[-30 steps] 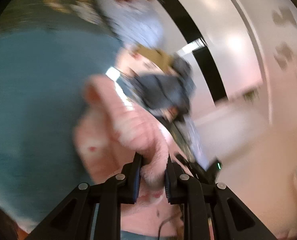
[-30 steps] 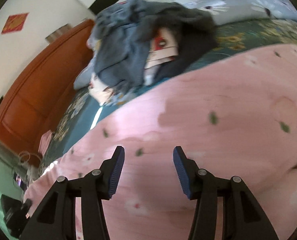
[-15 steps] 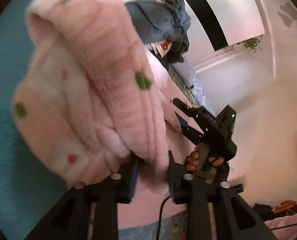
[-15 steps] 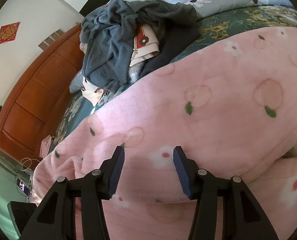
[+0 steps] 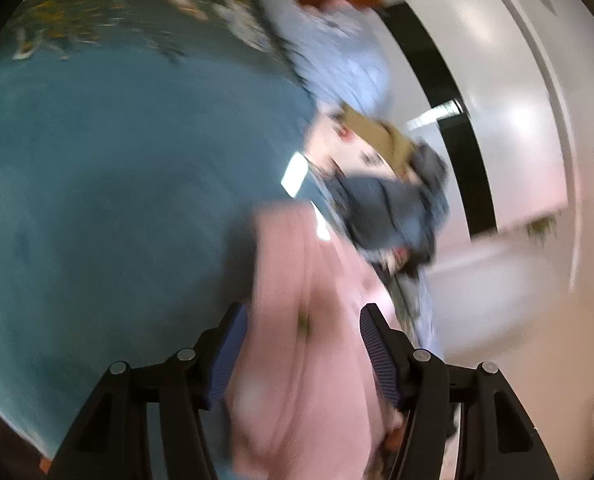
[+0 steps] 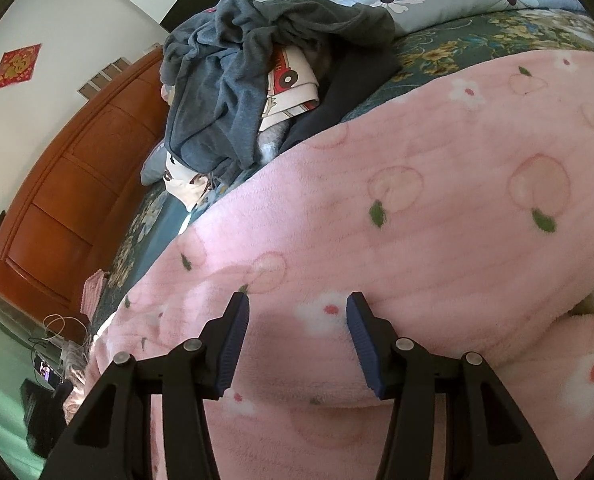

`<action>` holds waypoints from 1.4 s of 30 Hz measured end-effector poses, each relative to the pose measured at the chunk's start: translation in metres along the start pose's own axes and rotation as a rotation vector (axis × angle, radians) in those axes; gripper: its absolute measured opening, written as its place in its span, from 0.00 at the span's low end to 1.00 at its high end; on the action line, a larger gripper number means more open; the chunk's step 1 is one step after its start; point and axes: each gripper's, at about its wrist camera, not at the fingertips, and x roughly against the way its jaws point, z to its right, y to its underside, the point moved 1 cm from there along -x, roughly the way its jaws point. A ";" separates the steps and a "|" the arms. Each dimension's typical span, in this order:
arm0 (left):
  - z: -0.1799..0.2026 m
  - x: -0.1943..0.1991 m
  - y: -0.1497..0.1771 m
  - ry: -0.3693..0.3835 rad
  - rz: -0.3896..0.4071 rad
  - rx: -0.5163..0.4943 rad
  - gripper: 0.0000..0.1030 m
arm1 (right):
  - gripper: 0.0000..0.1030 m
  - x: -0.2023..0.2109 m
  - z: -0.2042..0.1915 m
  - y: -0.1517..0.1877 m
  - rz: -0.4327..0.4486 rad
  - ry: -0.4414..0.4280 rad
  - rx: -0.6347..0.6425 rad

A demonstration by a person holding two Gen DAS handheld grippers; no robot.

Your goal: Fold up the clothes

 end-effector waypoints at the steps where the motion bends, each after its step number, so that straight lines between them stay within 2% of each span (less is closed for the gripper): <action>1: -0.009 -0.002 -0.009 0.002 0.012 0.036 0.61 | 0.51 0.000 0.000 0.000 -0.001 0.000 0.001; 5: -0.033 -0.029 -0.030 0.016 -0.028 0.178 0.62 | 0.51 0.000 0.000 0.000 -0.003 -0.002 0.001; 9: -0.044 -0.061 -0.039 0.042 -0.114 0.237 0.62 | 0.51 0.000 0.000 0.000 -0.007 -0.001 0.005; 12: -0.031 -0.075 -0.043 0.106 -0.162 0.230 0.62 | 0.51 -0.001 0.000 0.000 -0.009 -0.001 0.006; 14: -0.019 -0.082 -0.046 0.128 -0.198 0.195 0.60 | 0.51 -0.001 0.000 0.000 -0.011 -0.001 0.007; 17: 0.005 -0.091 -0.049 0.067 -0.212 0.086 0.32 | 0.52 -0.002 0.000 -0.001 -0.013 0.000 0.008; 18: 0.014 -0.092 -0.051 0.043 -0.202 0.043 0.30 | 0.52 -0.002 0.001 -0.001 -0.014 0.000 0.007; 21: 0.047 -0.086 -0.058 0.005 -0.119 -0.095 0.27 | 0.52 -0.002 0.001 -0.001 -0.017 -0.002 0.006; 23: 0.077 -0.070 -0.060 0.053 -0.047 -0.202 0.26 | 0.52 -0.002 0.001 -0.001 -0.019 -0.002 0.008; 26: 0.119 -0.044 -0.060 0.118 0.058 -0.355 0.14 | 0.52 -0.001 0.000 -0.001 -0.017 -0.004 0.010; 27: 0.122 -0.037 -0.059 0.104 0.077 -0.384 0.14 | 0.52 -0.001 0.000 -0.002 -0.016 -0.005 0.010; 29: 0.112 -0.032 -0.058 0.016 0.088 -0.409 0.14 | 0.52 -0.002 0.001 -0.001 -0.015 -0.008 0.009; 31: 0.080 -0.048 -0.059 -0.135 0.040 -0.351 0.14 | 0.52 -0.004 0.002 -0.002 -0.016 -0.006 0.013; 32: 0.063 -0.055 -0.059 -0.182 0.015 -0.311 0.14 | 0.52 -0.004 0.001 -0.002 -0.017 -0.005 0.014; 37: 0.000 -0.069 -0.053 -0.171 -0.067 -0.103 0.17 | 0.52 -0.005 0.001 -0.003 -0.022 -0.001 0.019; 40: -0.008 -0.066 -0.043 -0.176 -0.091 -0.079 0.18 | 0.52 -0.005 0.000 -0.004 -0.024 0.000 0.017; 42: -0.007 -0.056 -0.038 -0.168 -0.075 -0.073 0.22 | 0.52 -0.005 -0.003 -0.004 -0.024 0.004 0.027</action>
